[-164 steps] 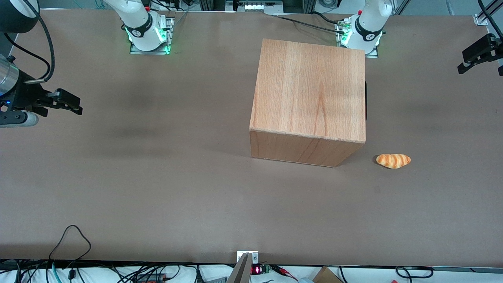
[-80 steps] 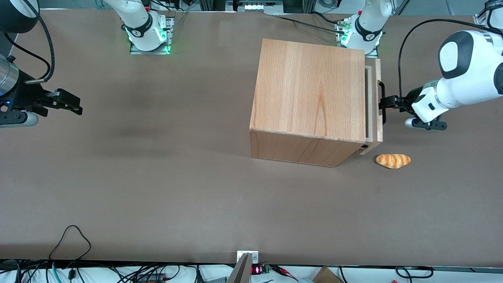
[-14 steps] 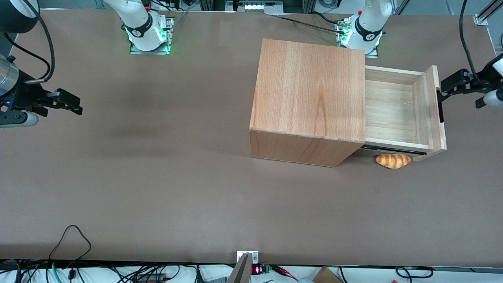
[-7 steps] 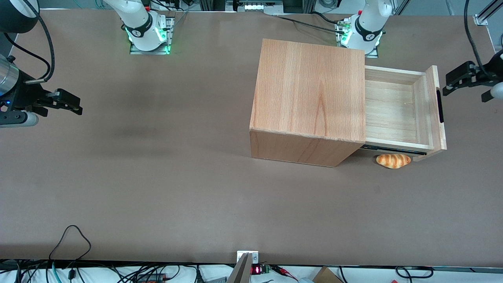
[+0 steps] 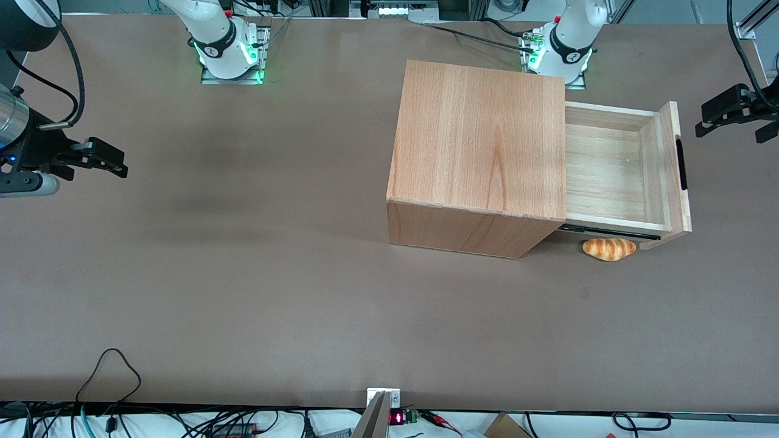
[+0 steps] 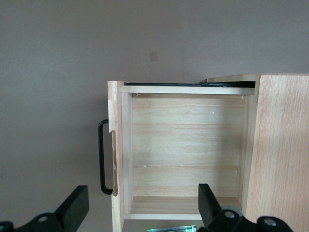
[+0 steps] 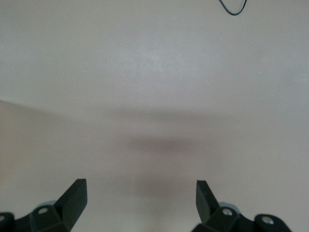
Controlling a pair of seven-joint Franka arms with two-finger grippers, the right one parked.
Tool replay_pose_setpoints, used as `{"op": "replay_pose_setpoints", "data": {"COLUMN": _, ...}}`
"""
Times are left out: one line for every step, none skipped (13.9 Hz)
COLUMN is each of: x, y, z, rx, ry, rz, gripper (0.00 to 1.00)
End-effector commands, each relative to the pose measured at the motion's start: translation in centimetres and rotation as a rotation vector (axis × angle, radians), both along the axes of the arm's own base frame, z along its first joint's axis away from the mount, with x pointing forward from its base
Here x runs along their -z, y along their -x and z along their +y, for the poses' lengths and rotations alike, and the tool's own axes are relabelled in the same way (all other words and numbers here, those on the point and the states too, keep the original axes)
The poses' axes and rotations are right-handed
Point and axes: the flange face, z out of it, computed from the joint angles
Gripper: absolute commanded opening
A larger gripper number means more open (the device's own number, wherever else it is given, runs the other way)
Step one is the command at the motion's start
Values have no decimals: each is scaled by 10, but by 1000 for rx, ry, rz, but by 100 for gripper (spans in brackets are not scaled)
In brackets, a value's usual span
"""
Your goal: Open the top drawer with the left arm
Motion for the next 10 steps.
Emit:
{"op": "replay_pose_setpoints", "data": {"x": -7, "y": 3, "z": 4, "rx": -31, "ry": -14, "rz": 2, "gripper": 100}}
{"op": "replay_pose_setpoints", "data": {"x": -17, "y": 3, "z": 5, "rx": -31, "ry": -13, "rz": -21, "gripper": 100}}
{"op": "replay_pose_setpoints", "data": {"x": -23, "y": 2, "z": 5, "rx": -33, "ry": -14, "rz": -33, "gripper": 100}}
{"op": "replay_pose_setpoints", "data": {"x": -23, "y": 3, "z": 5, "rx": -33, "ry": -15, "rz": -35, "gripper": 100}}
{"op": "replay_pose_setpoints", "data": {"x": -24, "y": 2, "z": 4, "rx": -30, "ry": -17, "rz": -35, "gripper": 100}}
{"op": "replay_pose_setpoints", "data": {"x": -24, "y": 3, "z": 4, "rx": -31, "ry": -21, "rz": -35, "gripper": 100}}
{"op": "replay_pose_setpoints", "data": {"x": -24, "y": 2, "z": 3, "rx": -29, "ry": -21, "rz": -35, "gripper": 100}}
{"op": "replay_pose_setpoints", "data": {"x": -23, "y": 2, "z": 3, "rx": -29, "ry": -16, "rz": -35, "gripper": 100}}
{"op": "replay_pose_setpoints", "data": {"x": -23, "y": 2, "z": 2, "rx": -27, "ry": -16, "rz": -35, "gripper": 100}}
{"op": "replay_pose_setpoints", "data": {"x": -23, "y": 2, "z": 1, "rx": -27, "ry": -16, "rz": -35, "gripper": 100}}
